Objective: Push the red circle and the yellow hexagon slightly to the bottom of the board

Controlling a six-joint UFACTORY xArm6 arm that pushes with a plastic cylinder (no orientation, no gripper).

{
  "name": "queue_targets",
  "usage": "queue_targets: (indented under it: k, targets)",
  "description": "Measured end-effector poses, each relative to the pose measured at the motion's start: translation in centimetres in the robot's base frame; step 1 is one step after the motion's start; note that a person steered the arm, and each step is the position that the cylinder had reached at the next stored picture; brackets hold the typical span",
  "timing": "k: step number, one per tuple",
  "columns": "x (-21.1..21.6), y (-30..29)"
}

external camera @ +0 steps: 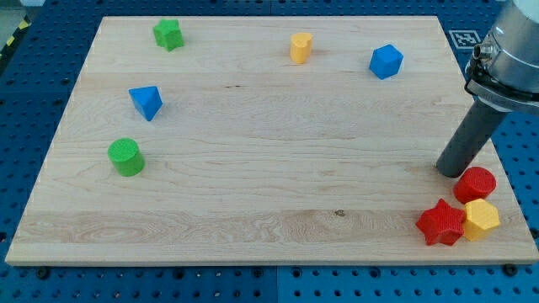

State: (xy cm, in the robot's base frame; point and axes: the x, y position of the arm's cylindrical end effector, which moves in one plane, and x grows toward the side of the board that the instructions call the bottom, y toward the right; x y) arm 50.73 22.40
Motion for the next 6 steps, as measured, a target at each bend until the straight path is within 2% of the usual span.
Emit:
queue_targets:
  k: [1, 3, 4, 6]
  targets:
    - [-1.4, 1.8]
    - [2.1, 2.9]
    - [1.4, 1.7]
    - [-7.7, -10.1]
